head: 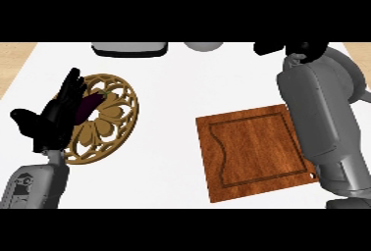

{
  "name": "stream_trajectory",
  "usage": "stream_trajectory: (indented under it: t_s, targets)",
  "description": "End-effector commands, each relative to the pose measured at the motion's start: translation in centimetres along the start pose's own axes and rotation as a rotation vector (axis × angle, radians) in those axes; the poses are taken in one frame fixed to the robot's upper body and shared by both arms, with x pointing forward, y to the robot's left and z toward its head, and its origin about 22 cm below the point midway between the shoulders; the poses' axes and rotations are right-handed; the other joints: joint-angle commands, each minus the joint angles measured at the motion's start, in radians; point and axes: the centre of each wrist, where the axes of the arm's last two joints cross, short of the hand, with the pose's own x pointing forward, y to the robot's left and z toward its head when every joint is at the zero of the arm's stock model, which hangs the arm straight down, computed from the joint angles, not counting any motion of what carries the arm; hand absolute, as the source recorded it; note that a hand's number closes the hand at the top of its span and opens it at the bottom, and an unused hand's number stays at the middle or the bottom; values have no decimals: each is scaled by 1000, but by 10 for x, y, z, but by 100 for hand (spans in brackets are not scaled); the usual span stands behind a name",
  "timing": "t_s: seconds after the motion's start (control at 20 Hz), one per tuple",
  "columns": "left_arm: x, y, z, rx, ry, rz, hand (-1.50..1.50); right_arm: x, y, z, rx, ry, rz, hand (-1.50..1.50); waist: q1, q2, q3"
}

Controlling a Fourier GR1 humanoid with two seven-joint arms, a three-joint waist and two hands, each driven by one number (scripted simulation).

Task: Pick the bell pepper from the cutting board and place it in the pan

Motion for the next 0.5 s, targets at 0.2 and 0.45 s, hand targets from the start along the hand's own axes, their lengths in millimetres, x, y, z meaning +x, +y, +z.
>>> stream_trajectory:
  t_s: [0.2,0.45]
  targets:
    - [5,-4,-2,-9,-14,-1,0,-95,-44,-71,-98,82,52,150,7,6,0]
    - [6,-29,-4,-27,-9,23,0,-163,-43,-79,-169,94,193,150,25,17,2]
